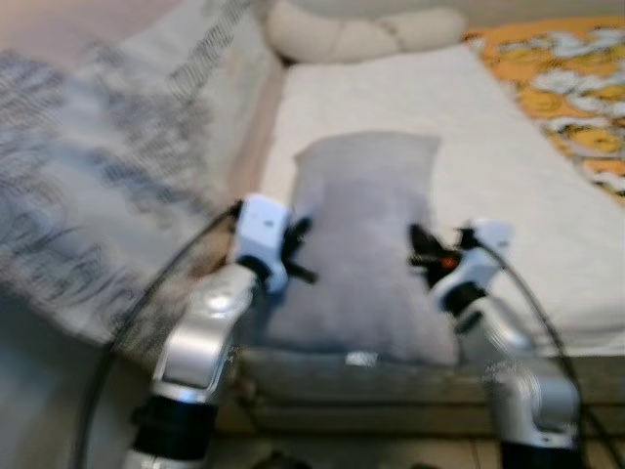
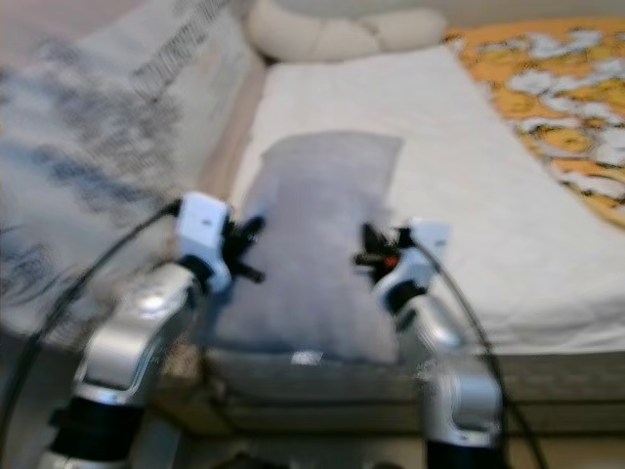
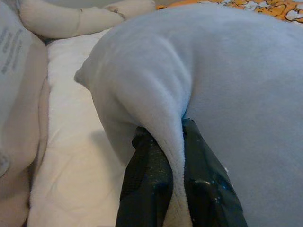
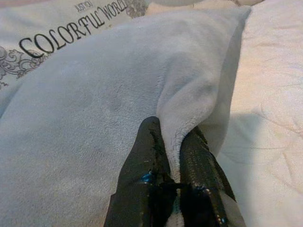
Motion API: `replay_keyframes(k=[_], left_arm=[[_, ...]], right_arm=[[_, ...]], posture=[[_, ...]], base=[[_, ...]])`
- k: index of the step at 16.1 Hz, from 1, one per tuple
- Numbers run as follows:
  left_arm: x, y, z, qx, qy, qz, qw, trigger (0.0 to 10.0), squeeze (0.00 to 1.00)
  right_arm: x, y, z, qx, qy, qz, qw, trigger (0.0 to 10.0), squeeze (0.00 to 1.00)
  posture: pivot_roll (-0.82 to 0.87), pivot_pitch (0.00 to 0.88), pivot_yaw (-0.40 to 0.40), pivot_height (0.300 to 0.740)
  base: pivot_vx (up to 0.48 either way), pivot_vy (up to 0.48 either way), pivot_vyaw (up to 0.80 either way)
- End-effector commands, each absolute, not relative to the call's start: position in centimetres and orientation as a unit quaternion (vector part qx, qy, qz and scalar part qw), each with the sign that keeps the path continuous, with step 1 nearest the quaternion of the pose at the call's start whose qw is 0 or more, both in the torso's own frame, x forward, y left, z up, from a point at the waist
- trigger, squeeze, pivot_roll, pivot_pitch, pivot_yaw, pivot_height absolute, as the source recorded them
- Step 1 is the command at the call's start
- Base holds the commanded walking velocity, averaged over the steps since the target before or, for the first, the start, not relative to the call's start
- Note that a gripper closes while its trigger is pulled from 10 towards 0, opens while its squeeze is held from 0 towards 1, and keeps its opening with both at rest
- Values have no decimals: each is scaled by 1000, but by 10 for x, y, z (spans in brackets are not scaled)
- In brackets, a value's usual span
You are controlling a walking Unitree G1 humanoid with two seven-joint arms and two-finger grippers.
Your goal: Clean up the room
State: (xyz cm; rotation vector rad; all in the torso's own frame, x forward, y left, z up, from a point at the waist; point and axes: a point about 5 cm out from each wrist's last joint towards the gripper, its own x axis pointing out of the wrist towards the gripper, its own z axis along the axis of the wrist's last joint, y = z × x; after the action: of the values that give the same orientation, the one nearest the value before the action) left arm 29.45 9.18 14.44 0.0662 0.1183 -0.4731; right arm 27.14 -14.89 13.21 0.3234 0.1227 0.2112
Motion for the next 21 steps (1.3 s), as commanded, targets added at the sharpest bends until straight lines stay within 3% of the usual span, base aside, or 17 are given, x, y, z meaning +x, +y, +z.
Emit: replay_keyframes(k=[1,6,21], left_arm=[[297,102,151,39,42,-212,976,10000,0],[300,106,155,52,24,-195,979,10000,0],[303,111,156,47,22,-184,982,10000,0]], right_arm=[[274,-141,140,164,46,122,978,10000,0],[279,-135,141,152,49,145,976,10000,0],[284,-129,139,141,59,168,974,10000,0]], posture=[[-52,0,114,740],[-40,0,96,740],[-23,0,74,740]], base=[[0,0,0],[0,0,0],[295,0,0]])
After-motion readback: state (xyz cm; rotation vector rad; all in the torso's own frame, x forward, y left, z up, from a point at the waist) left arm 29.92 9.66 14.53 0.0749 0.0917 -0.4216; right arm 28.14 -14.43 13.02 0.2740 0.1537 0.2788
